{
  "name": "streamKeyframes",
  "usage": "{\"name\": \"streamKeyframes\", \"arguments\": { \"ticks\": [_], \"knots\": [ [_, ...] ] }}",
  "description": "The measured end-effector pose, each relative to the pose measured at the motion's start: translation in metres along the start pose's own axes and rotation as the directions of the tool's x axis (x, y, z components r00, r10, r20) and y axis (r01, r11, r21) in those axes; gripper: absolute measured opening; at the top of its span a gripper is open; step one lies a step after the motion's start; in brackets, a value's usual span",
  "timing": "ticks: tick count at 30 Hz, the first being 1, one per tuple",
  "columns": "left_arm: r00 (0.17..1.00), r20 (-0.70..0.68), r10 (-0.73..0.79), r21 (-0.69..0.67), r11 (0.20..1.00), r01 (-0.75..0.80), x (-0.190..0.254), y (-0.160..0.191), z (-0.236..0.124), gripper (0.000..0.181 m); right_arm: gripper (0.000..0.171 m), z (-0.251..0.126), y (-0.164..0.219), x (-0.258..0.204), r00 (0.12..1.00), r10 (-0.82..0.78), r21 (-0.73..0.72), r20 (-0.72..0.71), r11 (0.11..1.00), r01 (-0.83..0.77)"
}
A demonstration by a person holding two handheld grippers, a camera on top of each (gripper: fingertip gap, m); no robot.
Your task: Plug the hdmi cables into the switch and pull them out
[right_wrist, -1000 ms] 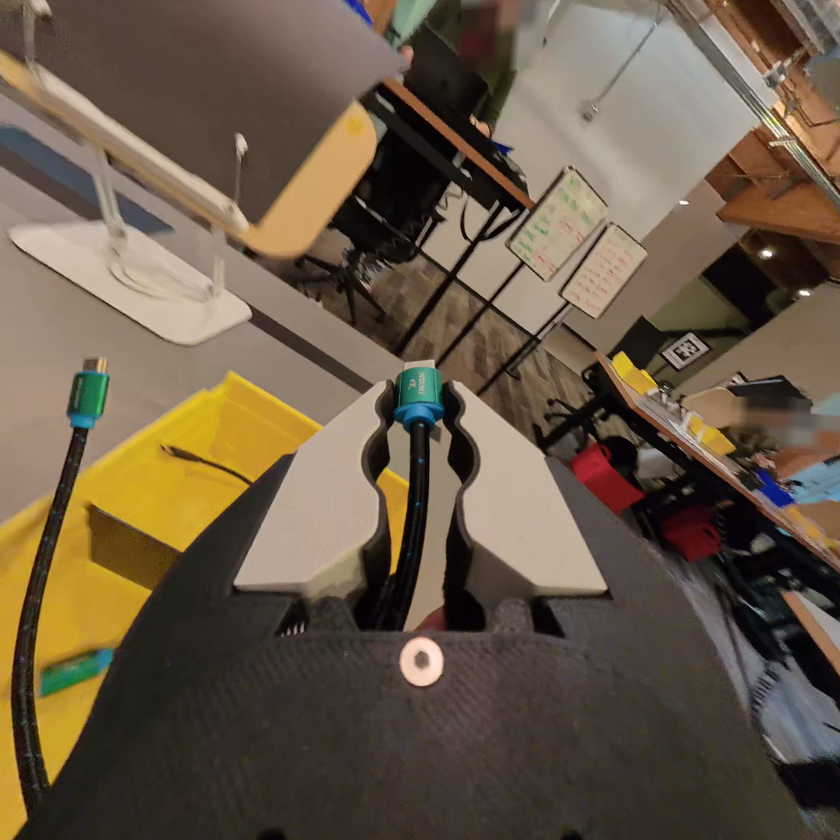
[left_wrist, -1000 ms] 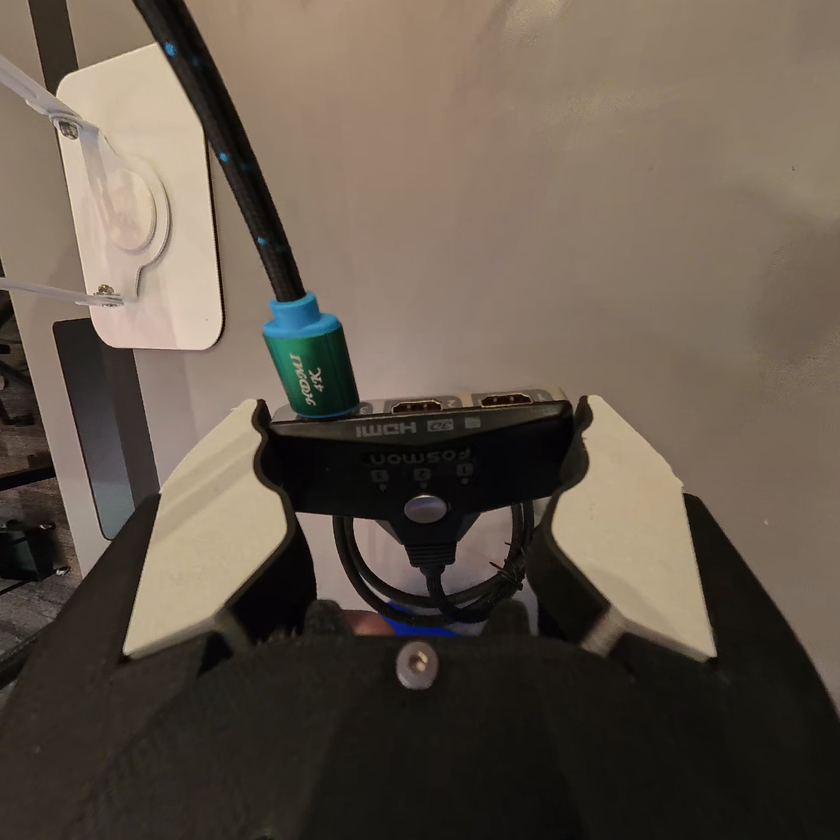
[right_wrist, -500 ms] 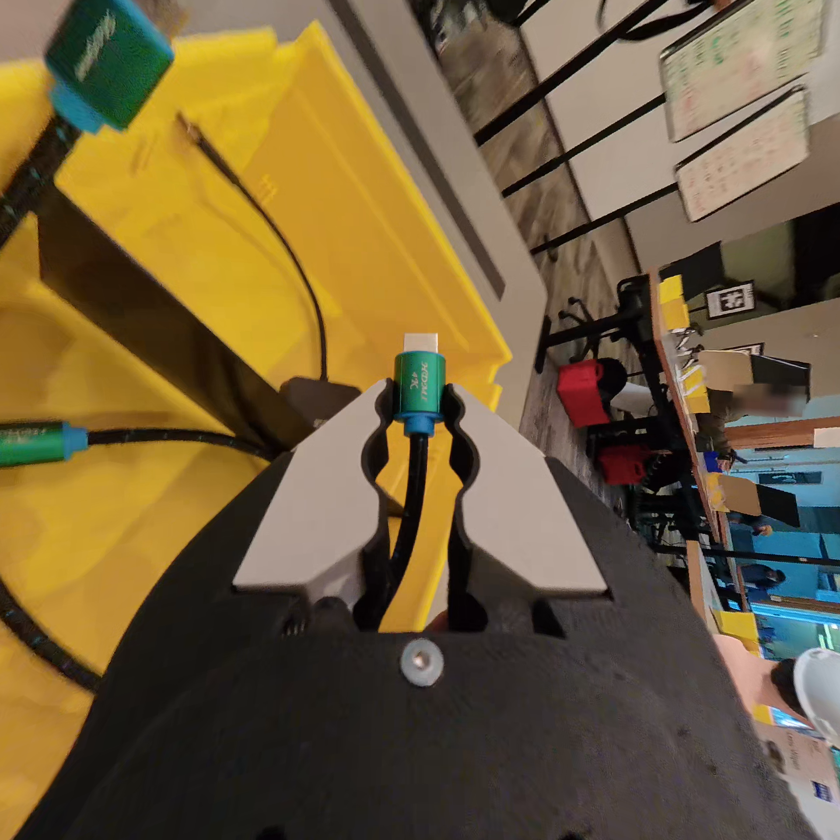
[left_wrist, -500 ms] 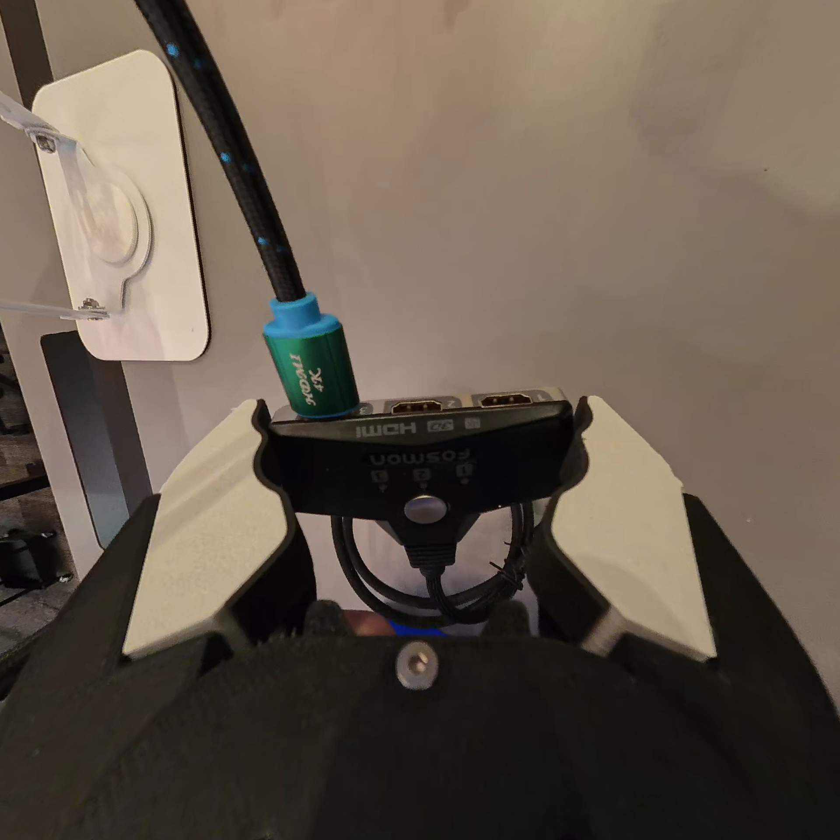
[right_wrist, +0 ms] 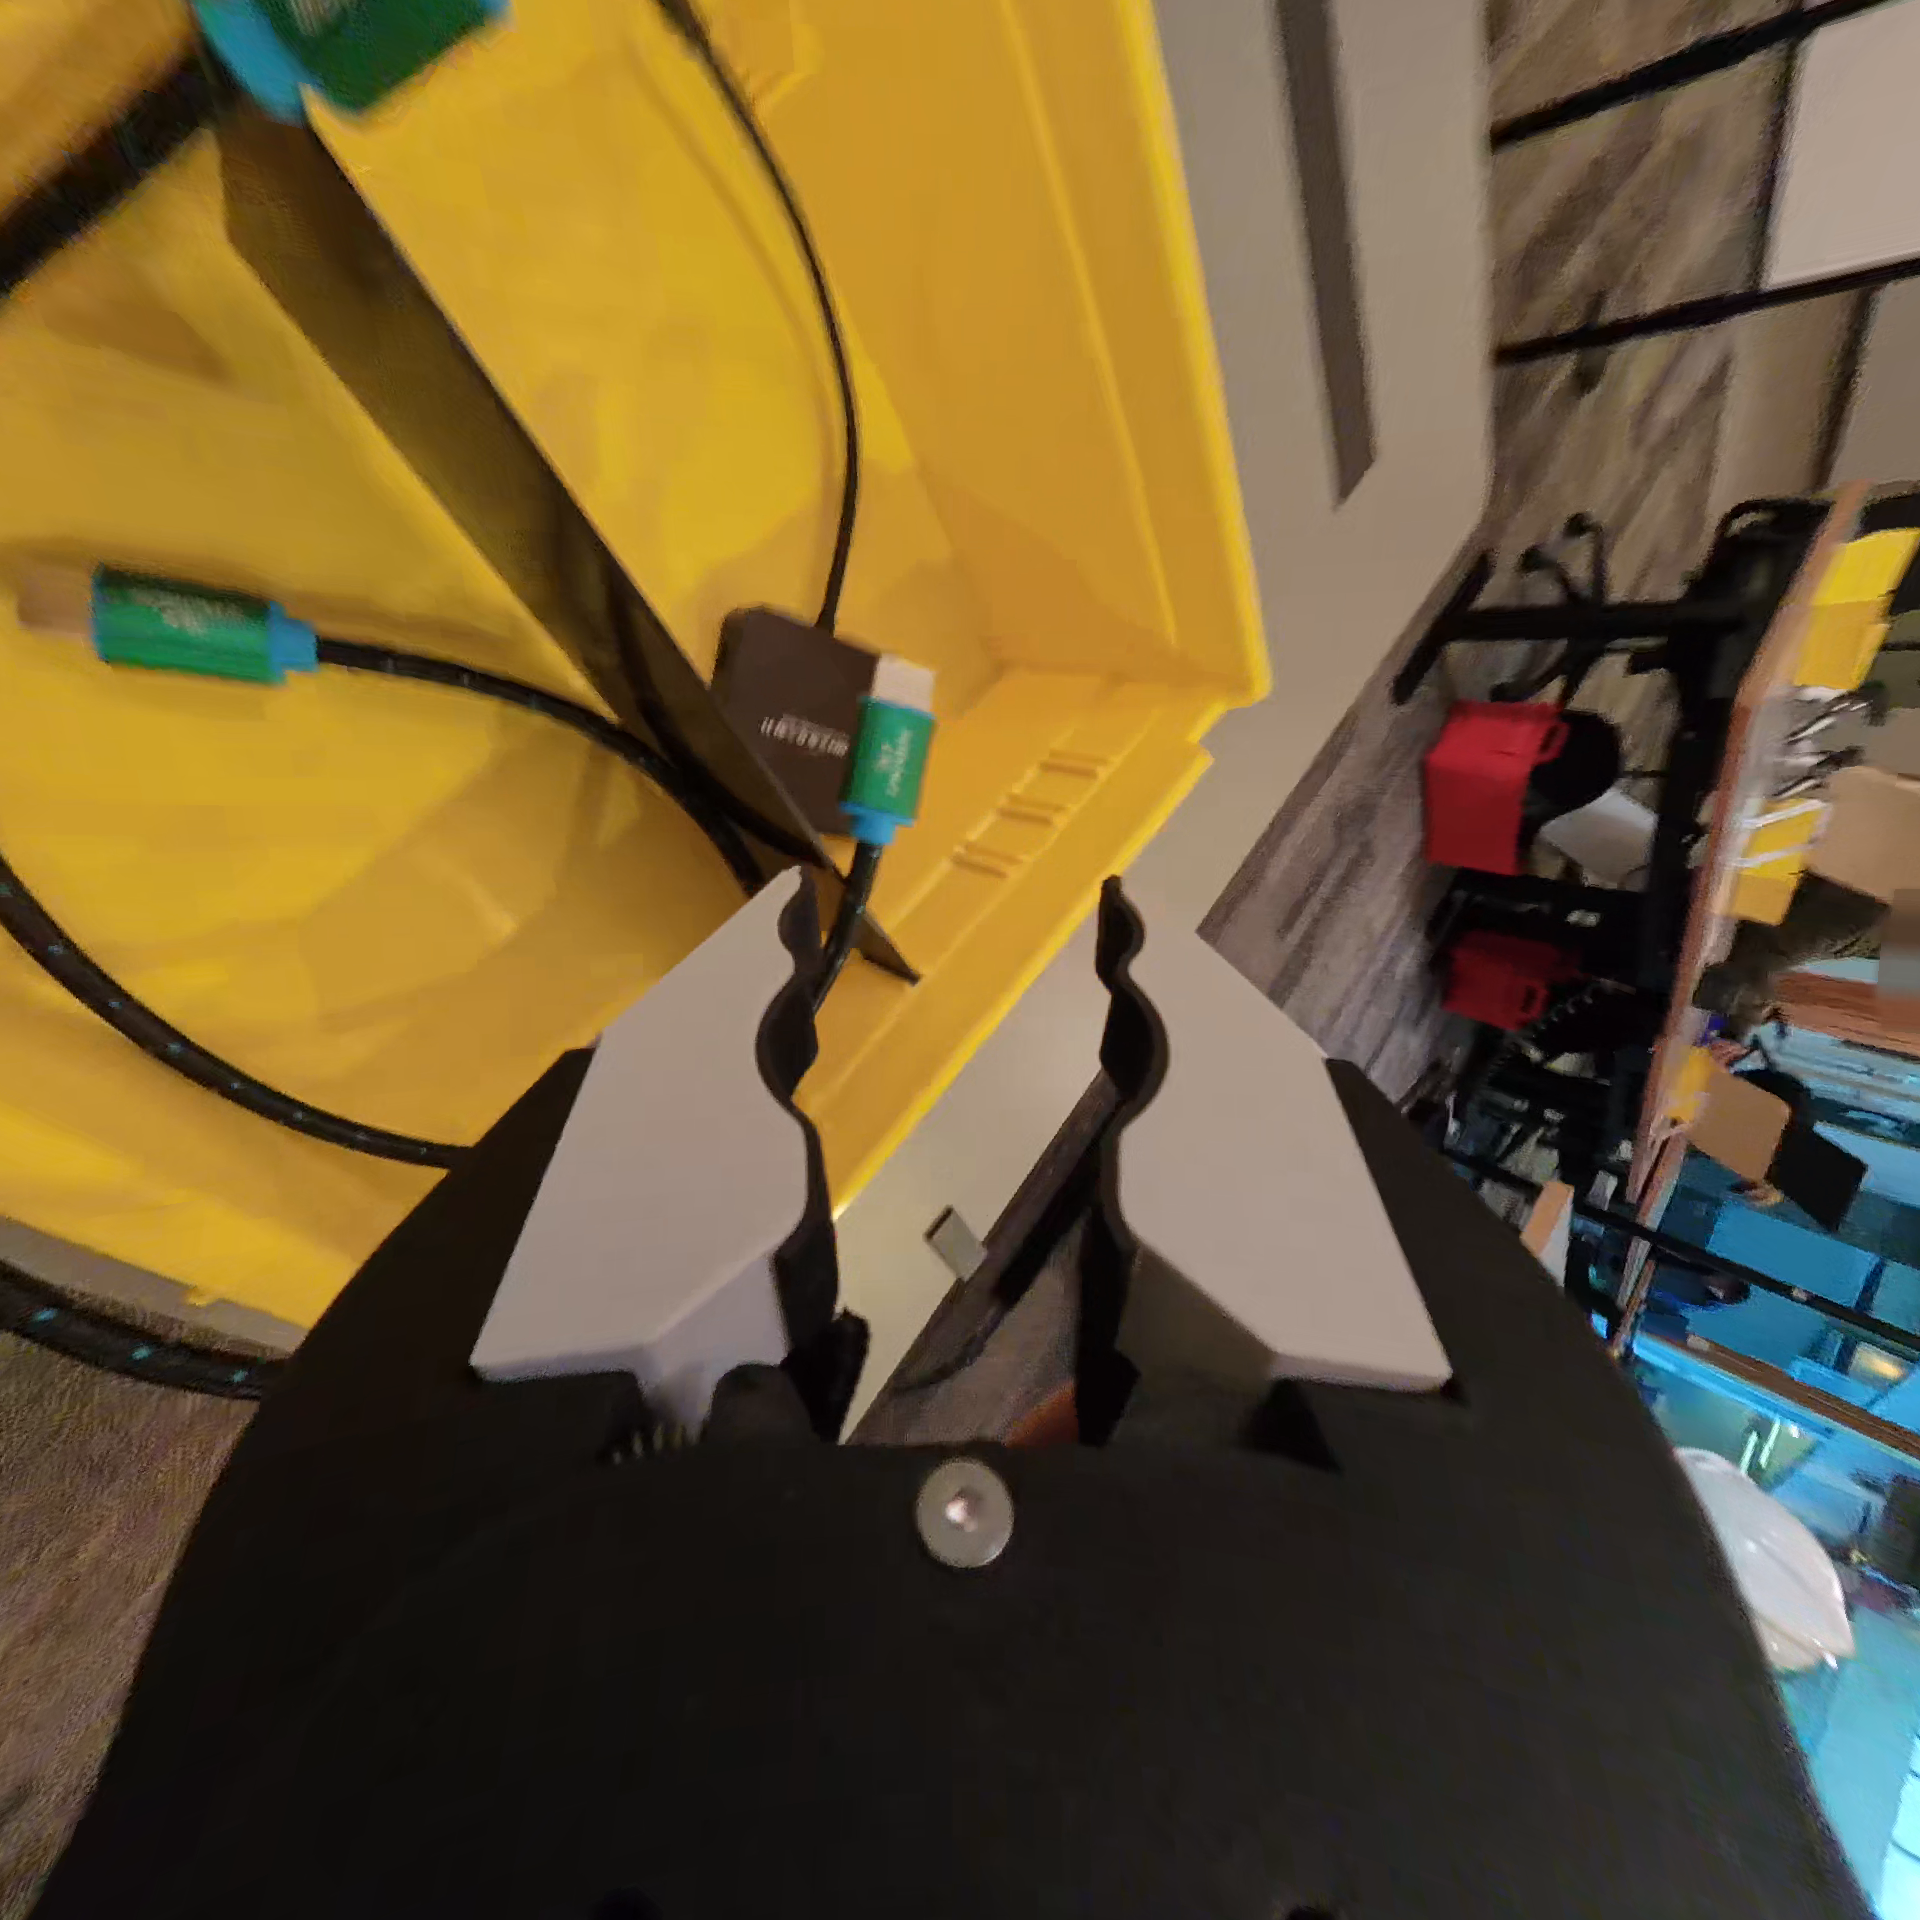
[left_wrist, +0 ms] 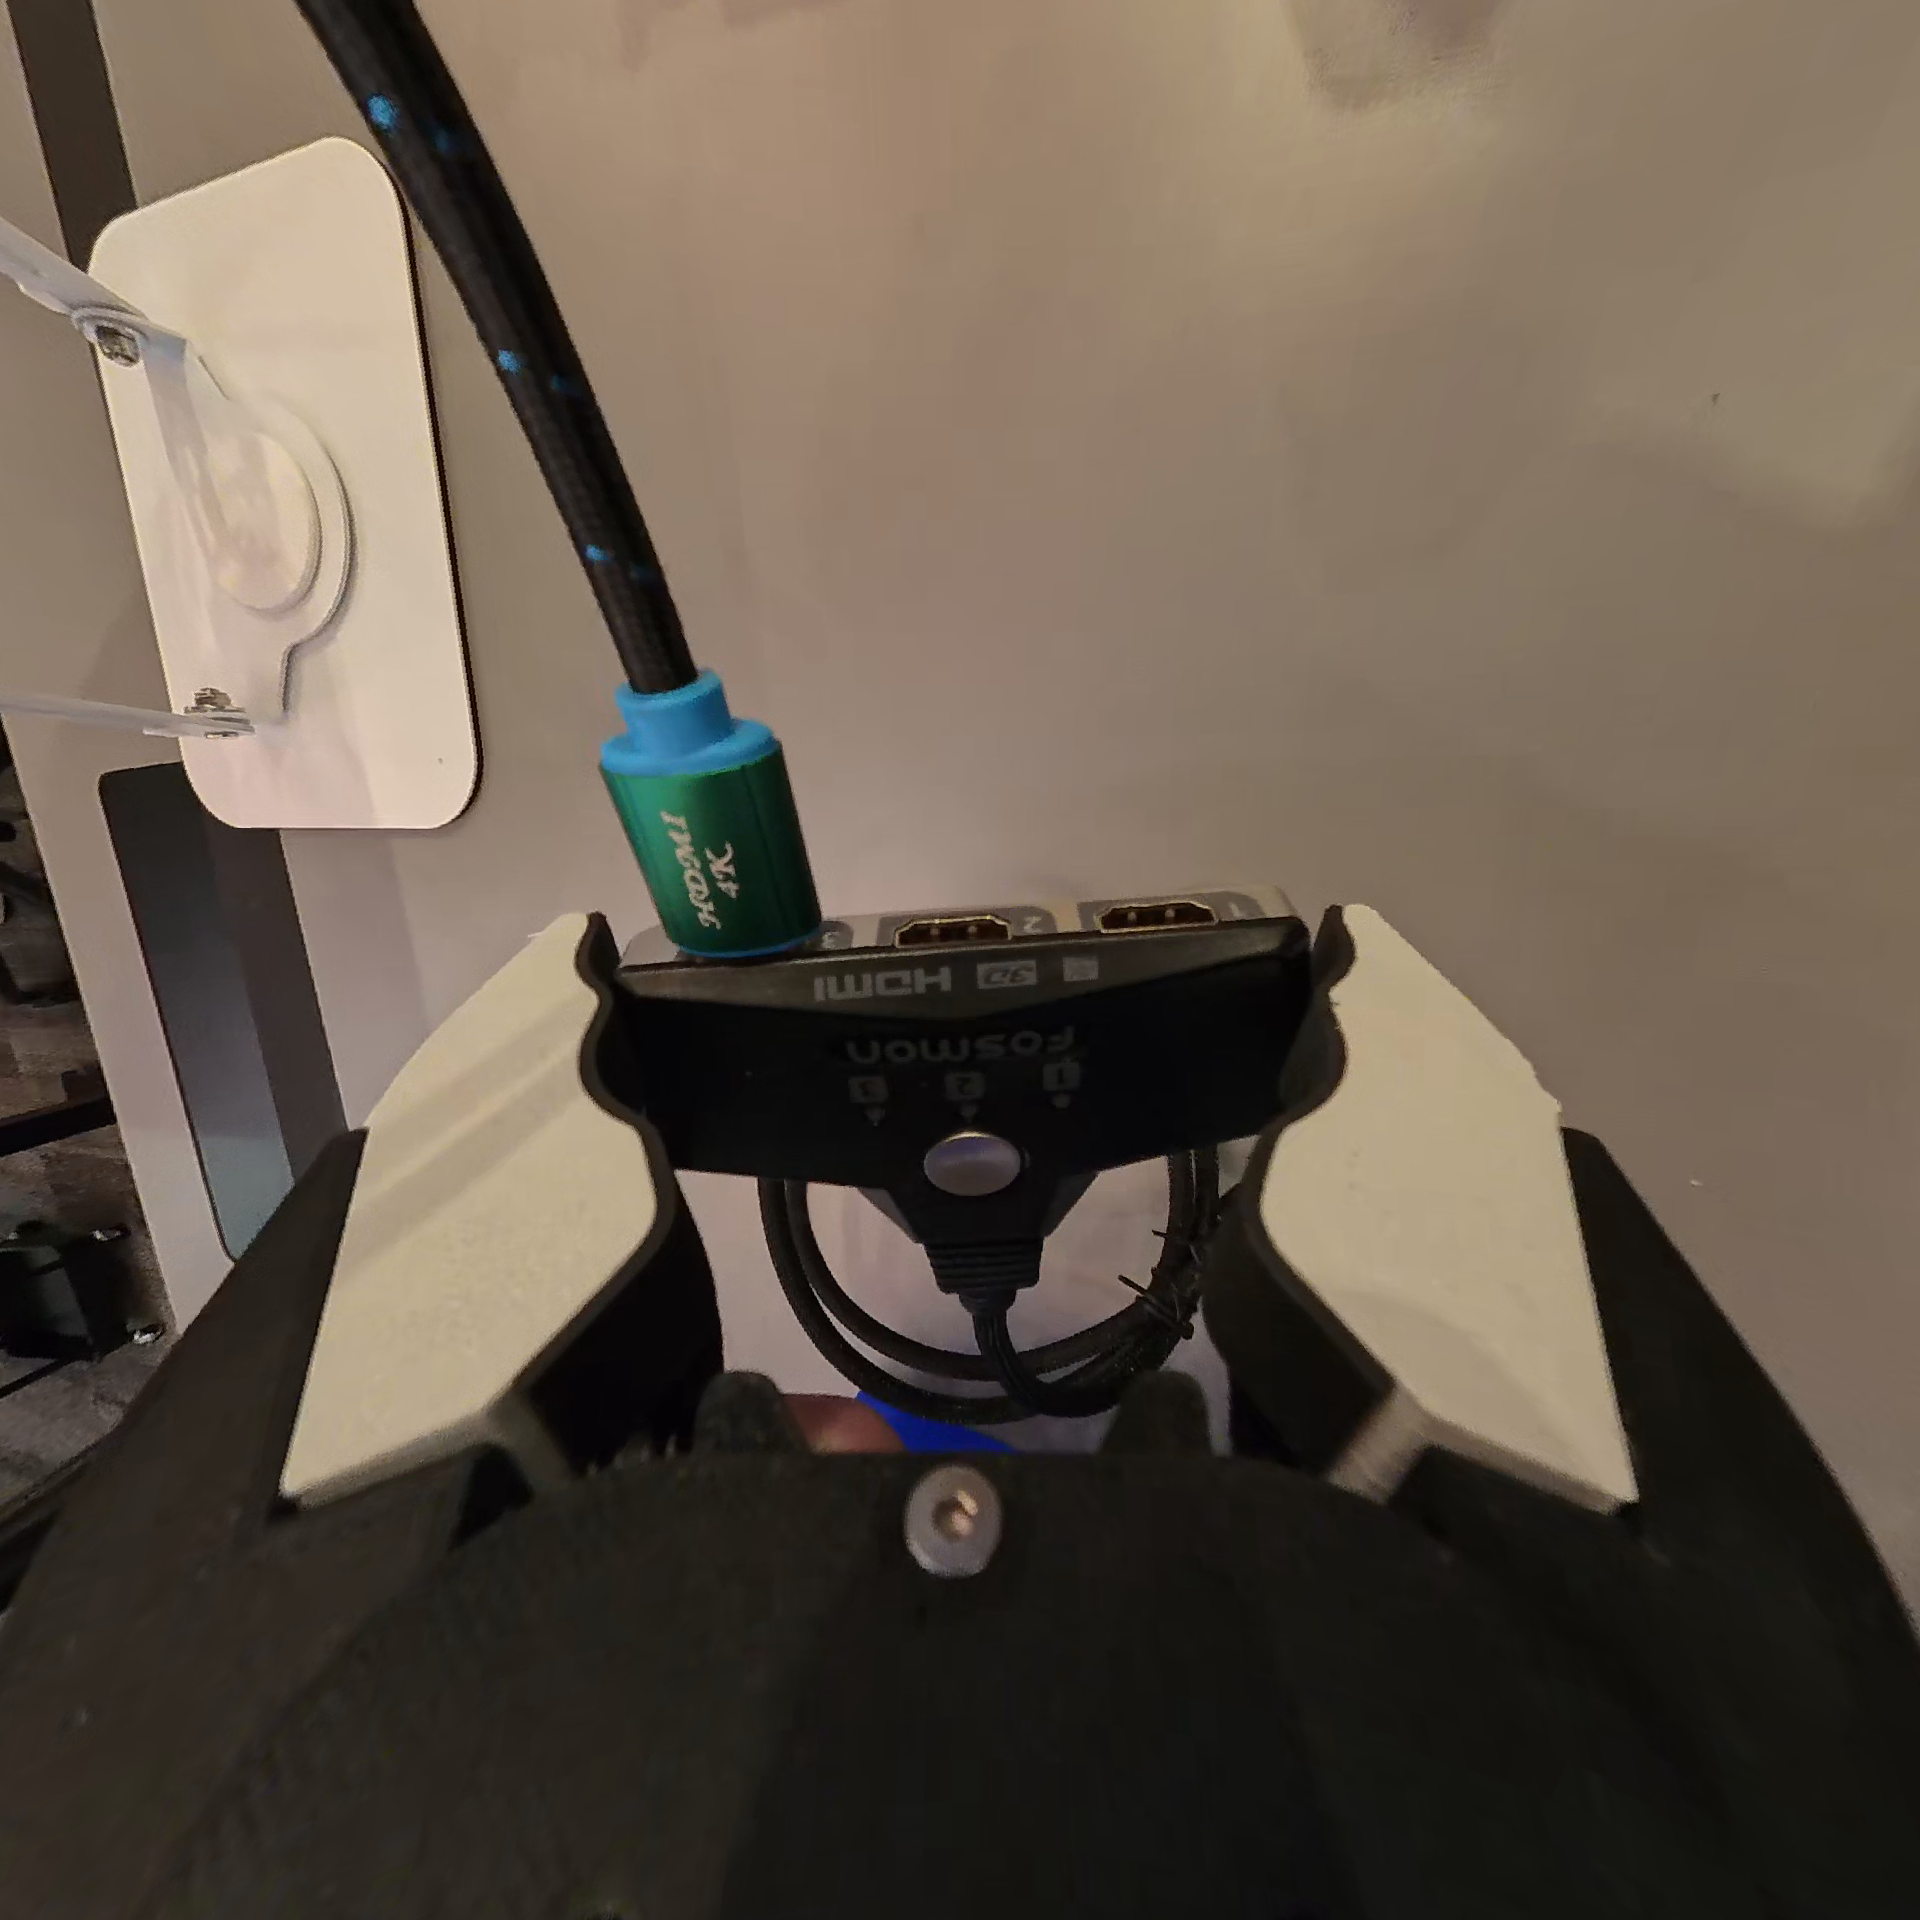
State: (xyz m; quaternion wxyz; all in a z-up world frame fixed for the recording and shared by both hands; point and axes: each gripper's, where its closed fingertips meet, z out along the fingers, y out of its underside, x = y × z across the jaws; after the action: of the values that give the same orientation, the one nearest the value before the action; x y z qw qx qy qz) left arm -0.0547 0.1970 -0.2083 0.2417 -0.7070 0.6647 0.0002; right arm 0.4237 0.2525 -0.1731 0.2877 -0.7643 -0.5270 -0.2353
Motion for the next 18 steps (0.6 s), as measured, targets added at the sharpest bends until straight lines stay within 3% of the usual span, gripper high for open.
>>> {"name": "streamKeyframes", "arguments": {
  "ticks": [4, 9, 13, 18],
  "knots": [
    [1.0, -0.02, 0.007, 0.013, 1.0, -0.006, 0.004, -0.001, -0.005, 0.121, 0.043, -0.048, -0.078, -0.013, 0.998, 0.03, 0.297, 0.058, 0.954, -0.046],
    [1.0, -0.013, 0.003, 0.05, 0.999, -0.002, 0.005, -0.005, -0.012, 0.121, 0.042, -0.102, -0.193, -0.077, 0.959, -0.038, 0.613, 0.282, 0.776, -0.149],
    [1.0, -0.013, -0.005, 0.077, 0.997, 0.006, 0.009, -0.005, -0.019, 0.12, 0.041, -0.12, -0.262, -0.123, 0.903, -0.109, 0.71, 0.415, 0.66, -0.246],
    [0.999, -0.022, -0.024, 0.12, 0.992, 0.027, 0.014, -0.004, -0.028, 0.12, 0.038, -0.12, -0.323, -0.15, 0.852, -0.127, 0.742, 0.507, 0.567, -0.357]
  ]
}}
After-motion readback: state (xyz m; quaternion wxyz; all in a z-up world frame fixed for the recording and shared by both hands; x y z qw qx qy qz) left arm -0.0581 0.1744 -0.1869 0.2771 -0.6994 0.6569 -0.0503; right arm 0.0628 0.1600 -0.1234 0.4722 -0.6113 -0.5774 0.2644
